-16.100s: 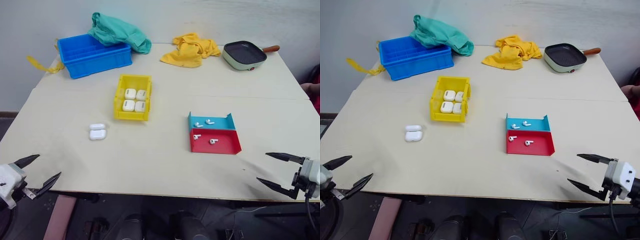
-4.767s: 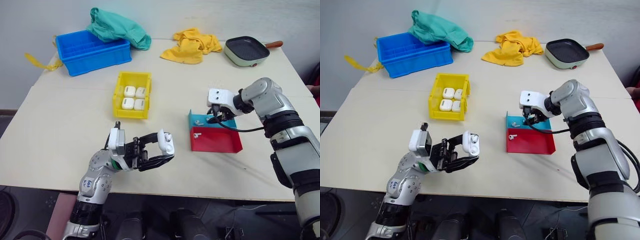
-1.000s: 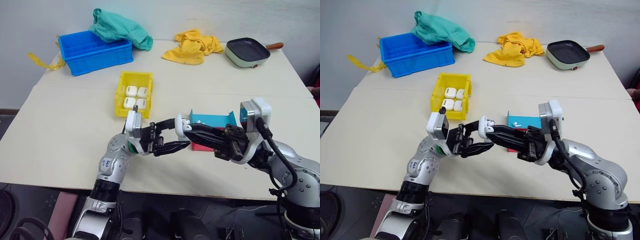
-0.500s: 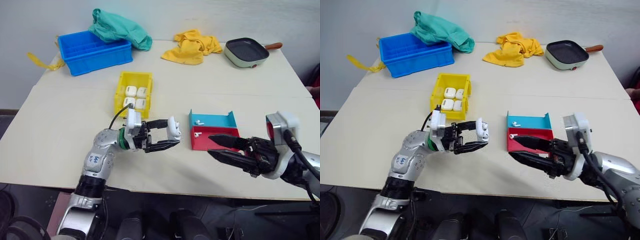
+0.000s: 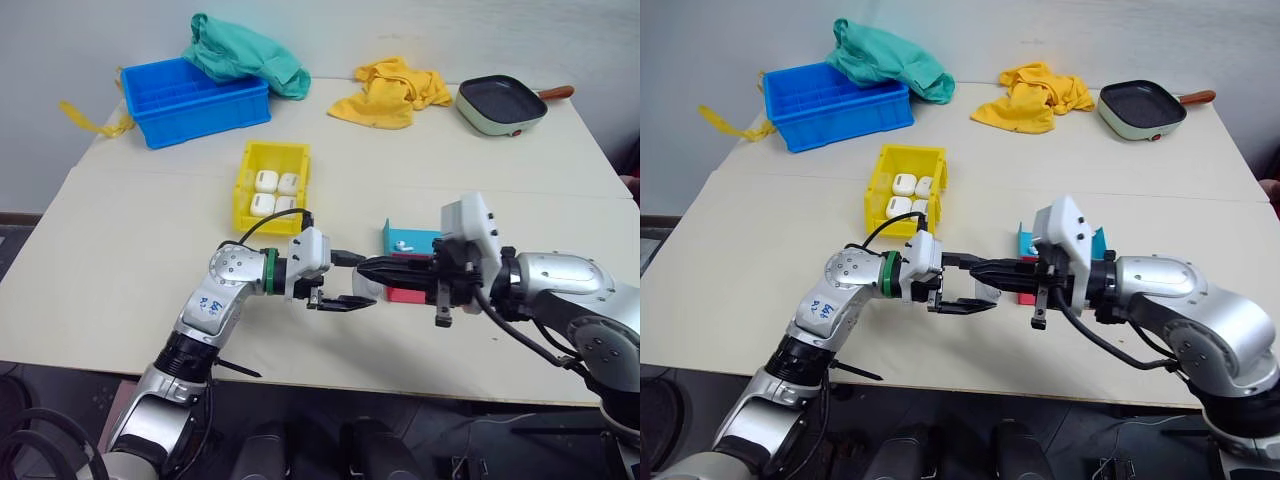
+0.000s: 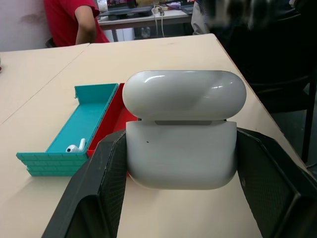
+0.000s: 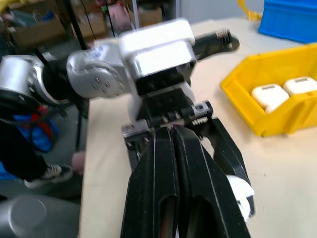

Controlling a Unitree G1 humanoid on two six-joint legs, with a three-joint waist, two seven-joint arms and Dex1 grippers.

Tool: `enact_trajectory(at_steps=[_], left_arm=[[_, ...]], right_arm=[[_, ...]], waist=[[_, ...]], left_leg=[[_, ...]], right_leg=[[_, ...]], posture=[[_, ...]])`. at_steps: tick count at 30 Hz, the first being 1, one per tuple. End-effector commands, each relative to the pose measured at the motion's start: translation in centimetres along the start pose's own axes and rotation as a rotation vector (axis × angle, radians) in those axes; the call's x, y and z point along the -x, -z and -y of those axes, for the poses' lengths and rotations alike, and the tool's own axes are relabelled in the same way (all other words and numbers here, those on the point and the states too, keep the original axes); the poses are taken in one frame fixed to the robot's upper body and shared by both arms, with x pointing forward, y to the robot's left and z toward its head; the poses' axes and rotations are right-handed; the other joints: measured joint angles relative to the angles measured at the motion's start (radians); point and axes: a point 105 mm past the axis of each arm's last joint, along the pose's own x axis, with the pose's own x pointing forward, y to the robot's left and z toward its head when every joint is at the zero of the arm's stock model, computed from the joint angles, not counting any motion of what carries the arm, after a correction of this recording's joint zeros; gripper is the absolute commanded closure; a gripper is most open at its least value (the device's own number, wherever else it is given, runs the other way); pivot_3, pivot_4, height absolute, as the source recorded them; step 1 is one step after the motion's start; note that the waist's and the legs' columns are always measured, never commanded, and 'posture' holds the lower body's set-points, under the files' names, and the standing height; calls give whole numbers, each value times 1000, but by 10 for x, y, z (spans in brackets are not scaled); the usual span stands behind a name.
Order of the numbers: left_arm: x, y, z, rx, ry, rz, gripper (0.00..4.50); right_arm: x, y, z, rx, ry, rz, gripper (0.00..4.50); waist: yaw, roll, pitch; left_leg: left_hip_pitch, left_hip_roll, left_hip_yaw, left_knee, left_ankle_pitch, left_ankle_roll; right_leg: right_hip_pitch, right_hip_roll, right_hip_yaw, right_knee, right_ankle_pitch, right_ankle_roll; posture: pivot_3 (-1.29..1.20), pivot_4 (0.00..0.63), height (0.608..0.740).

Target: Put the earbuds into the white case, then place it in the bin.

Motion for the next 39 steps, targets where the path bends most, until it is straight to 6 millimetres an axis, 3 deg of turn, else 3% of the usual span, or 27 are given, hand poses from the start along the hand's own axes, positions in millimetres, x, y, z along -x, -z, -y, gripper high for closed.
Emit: enact_trajectory(at_steps=[1,10,15,17,20,23,25,28,31,34,38,39], left_arm=[[1,-14,1,-58,-1,36,1690],[13,-28,11,-14,-21,116,1690],[30,-28,-1,78,-143,159,1690],[41,-28,-15,125,-260,178,1690],[63,-27,-51,174,-514,171,1690],[87,-17,-87,299,-775,125,1690],[94,-22,-100,283,-834,133,1690],[104,-11,-126,302,-974,33,1690],[107,-10,-143,250,-1005,4,1690],[112,3,-156,242,-1041,-69,1690],[104,12,-160,240,-983,-109,1690],[105,13,-162,222,-992,-127,1340]], right_arm=[[7,2,3,19,30,-32,4449],[47,30,13,-41,175,-145,4449],[79,30,14,-37,337,21,4449],[94,30,9,-59,402,110,4449],[111,27,0,3,518,186,3623],[117,17,4,123,658,268,2517],[111,14,0,195,678,282,1862],[104,15,-6,215,691,308,880],[99,23,-8,213,688,304,47],[97,27,-6,227,683,298,47],[97,32,-4,228,689,297,47],[97,34,-5,226,683,292,12]], waist=[[0,0,0],[0,0,0],[3,0,0],[3,0,0],[4,0,0],[-2,-1,0],[-3,-1,0],[2,-1,0],[6,-1,0],[10,-1,0],[14,-1,0],[17,-1,0]], left_leg=[[0,0,0,0,0,0],[-1,0,0,1,0,0],[-1,0,-1,1,0,0],[-1,0,-1,1,0,0],[-1,0,-1,2,0,0],[1,-1,0,3,0,-1],[1,-1,0,3,1,-2],[4,-1,1,2,2,-4],[5,-1,0,0,2,-5],[5,-1,1,1,2,-5],[6,-1,1,1,2,-5],[6,-1,1,0,2,-5]], right_leg=[[0,0,0,0,0,0],[0,0,-1,0,0,0],[1,1,-1,0,0,0],[1,1,-1,0,0,0],[1,1,0,1,0,0],[1,1,0,2,0,0],[1,1,1,3,0,0],[1,1,1,6,0,1],[1,1,1,7,0,1],[1,1,1,7,0,1],[1,1,1,8,0,1],[0,1,1,8,0,1]], posture=[[0,150,740],[0,150,740],[0,150,740],[0,150,740],[0,150,740],[0,150,740],[0,150,740],[0,150,740],[0,150,740],[0,150,740],[0,150,740],[0,150,740]])
